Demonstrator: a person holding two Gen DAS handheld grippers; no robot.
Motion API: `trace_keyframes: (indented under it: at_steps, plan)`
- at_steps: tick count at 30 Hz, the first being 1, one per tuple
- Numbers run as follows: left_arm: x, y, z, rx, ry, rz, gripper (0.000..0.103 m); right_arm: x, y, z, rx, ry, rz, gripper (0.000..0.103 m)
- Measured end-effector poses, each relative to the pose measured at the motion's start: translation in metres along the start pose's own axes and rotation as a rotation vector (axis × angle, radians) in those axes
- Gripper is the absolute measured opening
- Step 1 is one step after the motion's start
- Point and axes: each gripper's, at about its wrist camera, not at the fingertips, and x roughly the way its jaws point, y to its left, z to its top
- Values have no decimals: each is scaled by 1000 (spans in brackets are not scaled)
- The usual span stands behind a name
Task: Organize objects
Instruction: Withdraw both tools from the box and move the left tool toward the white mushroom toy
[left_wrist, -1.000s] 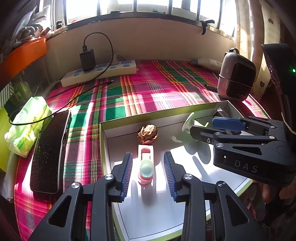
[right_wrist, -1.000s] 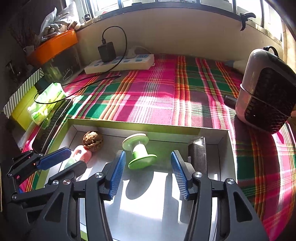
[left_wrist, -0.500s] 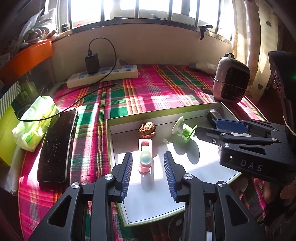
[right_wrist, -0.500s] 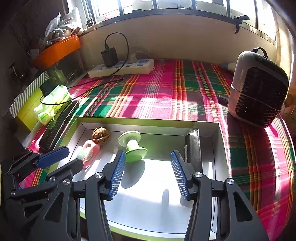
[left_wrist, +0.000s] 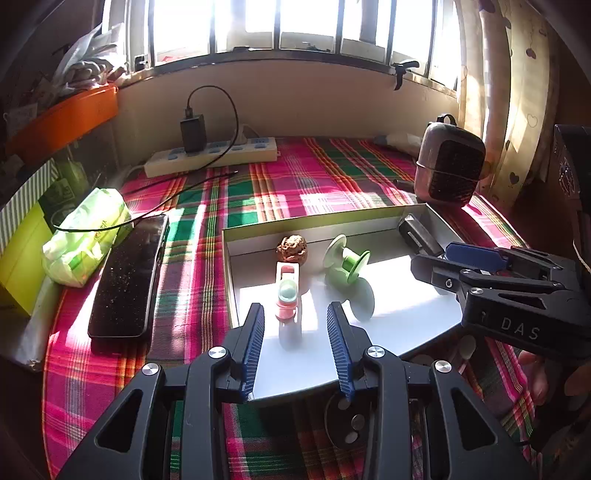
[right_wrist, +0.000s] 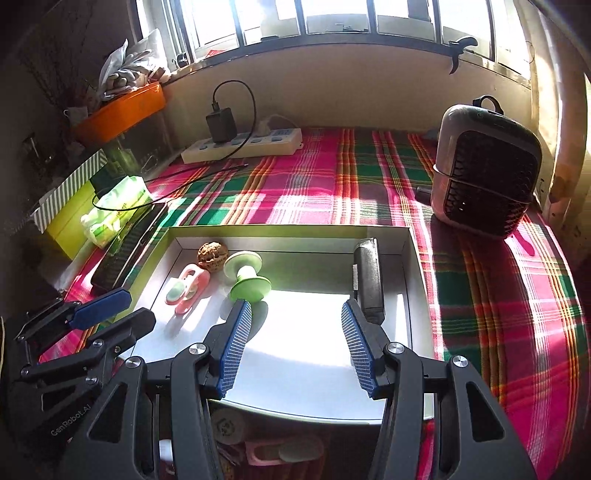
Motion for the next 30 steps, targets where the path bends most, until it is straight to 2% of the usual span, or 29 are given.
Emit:
trace_keyframes:
  at_steps: [15, 22, 30]
  plan:
    - [-27, 7, -29, -46, -10, -39, 33, -43, -3, -34, 9, -62, -31, 52]
    - [-39, -3, -45, -27, -13, -102, 33, -56, -4, -55, 6, -65, -42, 52]
    - [-41, -18, -64, -11, 19, -169, 33, -63, -4, -72, 6, -61, -37, 52]
